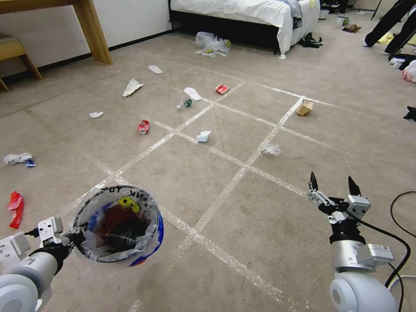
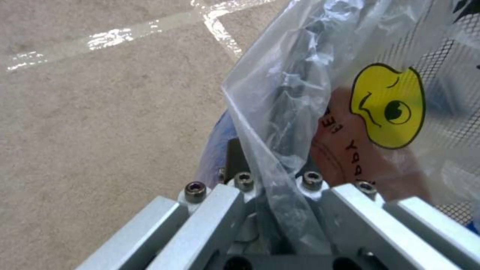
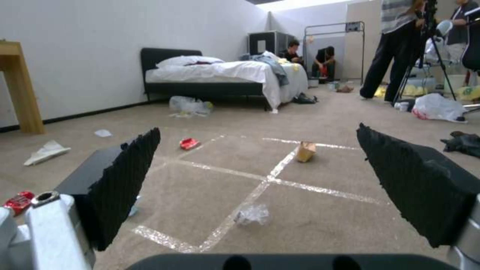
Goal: Pick up the trash bin and place the garbage on the floor into it.
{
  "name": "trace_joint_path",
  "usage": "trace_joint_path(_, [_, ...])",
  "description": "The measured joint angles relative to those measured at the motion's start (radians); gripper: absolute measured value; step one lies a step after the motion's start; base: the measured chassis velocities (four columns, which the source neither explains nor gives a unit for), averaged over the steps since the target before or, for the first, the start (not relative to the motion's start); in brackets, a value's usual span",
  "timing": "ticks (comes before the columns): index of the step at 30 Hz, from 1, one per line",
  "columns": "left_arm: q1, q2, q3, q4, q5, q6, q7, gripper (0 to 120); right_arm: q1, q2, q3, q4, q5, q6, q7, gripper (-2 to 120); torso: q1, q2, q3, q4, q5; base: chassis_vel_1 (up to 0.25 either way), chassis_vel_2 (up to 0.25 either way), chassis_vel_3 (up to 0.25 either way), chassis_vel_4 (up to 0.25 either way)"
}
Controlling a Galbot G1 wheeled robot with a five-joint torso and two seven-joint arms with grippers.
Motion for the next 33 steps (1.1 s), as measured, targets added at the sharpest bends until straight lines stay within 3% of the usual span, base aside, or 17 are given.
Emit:
trace_joint_path(16, [-0.024, -0.025, 0.011, 0.021, 0.061, -0.002, 0.045, 1, 0.000, -0.003, 0.004, 0.001, 0.012, -0.006, -0.003, 100, 0.000, 0.000, 0.000, 0.0000, -0.0001, 0.000, 0.000, 0.000, 0.000])
trace_joint_path(33, [-0.019, -0.042, 0.010, 0.031, 0.058, -0.003, 0.067, 1, -0.005, -0.001, -0.006, -0.013, -0.005, -0.002, -0.026, 100, 0.000, 0.000, 0.000, 0.0001, -0.0001, 0.000, 0.000, 0.000, 0.000])
